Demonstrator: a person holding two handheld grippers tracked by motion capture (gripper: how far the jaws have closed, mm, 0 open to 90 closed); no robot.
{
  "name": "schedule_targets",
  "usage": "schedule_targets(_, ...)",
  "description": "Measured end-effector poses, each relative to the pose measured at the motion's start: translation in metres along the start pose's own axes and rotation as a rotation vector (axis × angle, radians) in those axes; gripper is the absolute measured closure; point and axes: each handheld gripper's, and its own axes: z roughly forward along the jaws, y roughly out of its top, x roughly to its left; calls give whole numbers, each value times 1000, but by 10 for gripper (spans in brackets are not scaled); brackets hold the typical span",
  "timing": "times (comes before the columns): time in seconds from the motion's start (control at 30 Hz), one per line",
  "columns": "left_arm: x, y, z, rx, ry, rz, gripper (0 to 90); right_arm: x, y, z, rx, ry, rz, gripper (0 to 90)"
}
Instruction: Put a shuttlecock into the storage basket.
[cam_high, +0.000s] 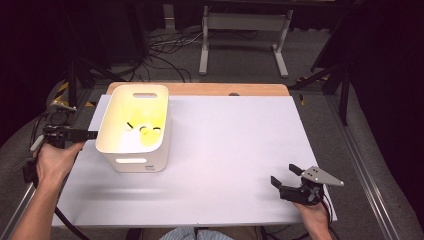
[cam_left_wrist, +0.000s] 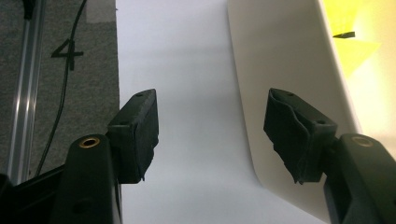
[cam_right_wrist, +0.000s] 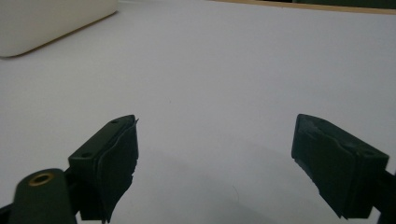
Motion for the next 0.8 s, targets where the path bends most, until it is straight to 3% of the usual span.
schedule_targets(0.8,4,-19,13,8,-18,-18,344,0,0,0,-1,0,0,149)
